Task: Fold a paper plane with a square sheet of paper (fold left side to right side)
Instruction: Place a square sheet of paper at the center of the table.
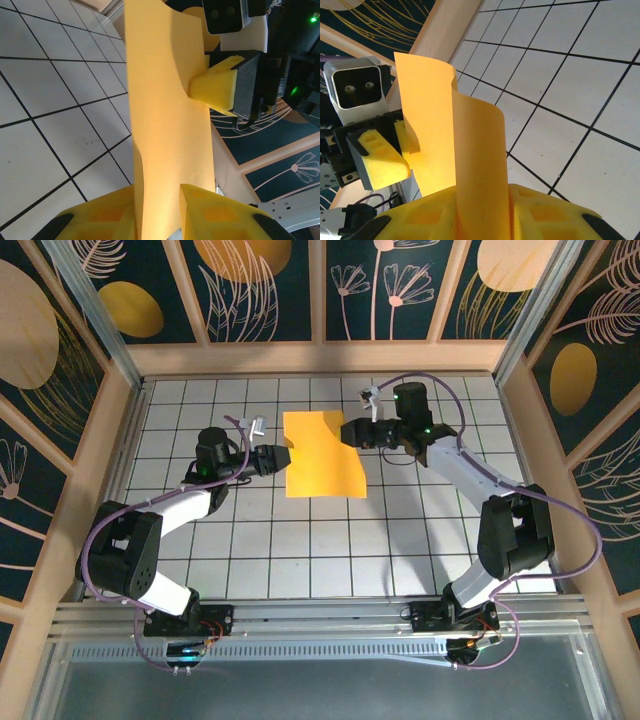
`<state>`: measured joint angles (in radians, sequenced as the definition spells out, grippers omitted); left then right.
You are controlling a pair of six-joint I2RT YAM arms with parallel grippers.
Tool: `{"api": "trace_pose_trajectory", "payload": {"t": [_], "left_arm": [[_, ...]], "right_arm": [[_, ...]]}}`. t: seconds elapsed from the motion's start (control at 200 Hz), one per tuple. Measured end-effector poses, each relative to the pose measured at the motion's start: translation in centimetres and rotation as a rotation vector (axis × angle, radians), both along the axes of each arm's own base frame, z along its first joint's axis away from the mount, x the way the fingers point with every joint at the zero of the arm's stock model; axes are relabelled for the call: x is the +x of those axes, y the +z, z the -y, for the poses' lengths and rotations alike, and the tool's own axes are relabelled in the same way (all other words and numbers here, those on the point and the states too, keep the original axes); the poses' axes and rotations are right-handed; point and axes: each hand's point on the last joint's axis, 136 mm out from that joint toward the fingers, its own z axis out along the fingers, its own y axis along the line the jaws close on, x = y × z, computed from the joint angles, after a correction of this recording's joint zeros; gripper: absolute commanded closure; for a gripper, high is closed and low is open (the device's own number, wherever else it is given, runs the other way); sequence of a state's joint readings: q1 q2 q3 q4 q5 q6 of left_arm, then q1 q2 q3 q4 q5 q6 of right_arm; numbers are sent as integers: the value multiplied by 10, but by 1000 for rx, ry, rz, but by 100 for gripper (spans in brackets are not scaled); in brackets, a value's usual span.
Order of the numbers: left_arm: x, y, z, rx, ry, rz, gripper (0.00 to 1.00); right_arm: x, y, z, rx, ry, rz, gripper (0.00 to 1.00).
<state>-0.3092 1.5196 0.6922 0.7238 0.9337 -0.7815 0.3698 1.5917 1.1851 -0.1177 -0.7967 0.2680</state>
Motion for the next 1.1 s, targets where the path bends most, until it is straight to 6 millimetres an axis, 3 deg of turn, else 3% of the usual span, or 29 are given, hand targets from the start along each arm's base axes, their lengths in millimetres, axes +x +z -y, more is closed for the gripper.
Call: {"api": "trace_pose_trajectory", "payload": {"t": [1.096], "left_arm": [[1,-23,-4,73,24,-38,100]], "right_arm": [[10,-15,10,-53,-63,-18,72]]}}
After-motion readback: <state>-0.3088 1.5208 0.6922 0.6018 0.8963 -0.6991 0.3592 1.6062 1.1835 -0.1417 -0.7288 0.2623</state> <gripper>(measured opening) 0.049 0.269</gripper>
